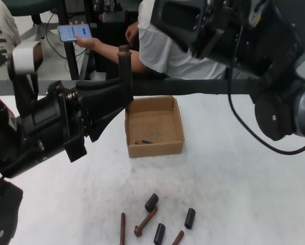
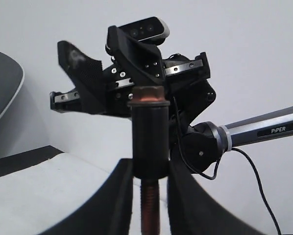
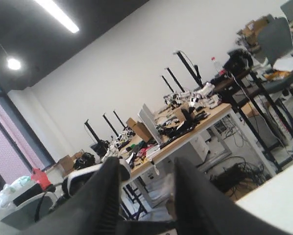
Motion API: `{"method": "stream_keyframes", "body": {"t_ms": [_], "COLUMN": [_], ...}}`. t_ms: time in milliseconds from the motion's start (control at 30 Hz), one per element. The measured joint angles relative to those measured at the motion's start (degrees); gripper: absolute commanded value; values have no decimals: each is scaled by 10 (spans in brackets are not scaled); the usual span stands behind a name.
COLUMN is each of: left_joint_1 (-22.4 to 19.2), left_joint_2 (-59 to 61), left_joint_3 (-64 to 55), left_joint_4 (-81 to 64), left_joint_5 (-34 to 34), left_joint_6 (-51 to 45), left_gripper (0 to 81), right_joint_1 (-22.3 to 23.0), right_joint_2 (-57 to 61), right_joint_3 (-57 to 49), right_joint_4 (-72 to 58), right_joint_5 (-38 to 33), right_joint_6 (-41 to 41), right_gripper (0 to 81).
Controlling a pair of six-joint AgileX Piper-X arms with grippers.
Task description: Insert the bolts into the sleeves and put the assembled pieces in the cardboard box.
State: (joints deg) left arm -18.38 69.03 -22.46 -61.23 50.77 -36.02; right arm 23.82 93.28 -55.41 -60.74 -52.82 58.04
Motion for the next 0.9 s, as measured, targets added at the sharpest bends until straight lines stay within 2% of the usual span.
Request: {"method": "stream_keyframes", "body": {"t_ms": [33,300,433,533,667,767,900], "left_joint_1": [0,0,0,0,0,0,-3], "left_joint_2": [0,0,2,14,77,141,199], "left_joint_3": [0,0,-13,-57,-167,-243,-276], "left_joint_4": [0,71,180,311,483,528,535], "left_joint_5": [0,-5,-38,-61,-91,-106,-112], "left_joint_6": [0,43,120,196,306,365,380], "left_gripper": [3,3,3,3,3,3,3], "right_joint_1": [-3,-19,-20,-18,-13,-10,-10], "right_joint_2": [0,0,0,0,-10,-51,-90], "right_joint_3": [0,0,0,0,0,2,31], "right_joint_4": [-17,-73,-74,-74,-73,-89,-92], "right_joint_5": [3,-2,-55,-129,-165,-182,-189], "right_joint_6": [4,17,46,84,102,121,130], "right_gripper": [3,8,8,8,8,8,8]}}
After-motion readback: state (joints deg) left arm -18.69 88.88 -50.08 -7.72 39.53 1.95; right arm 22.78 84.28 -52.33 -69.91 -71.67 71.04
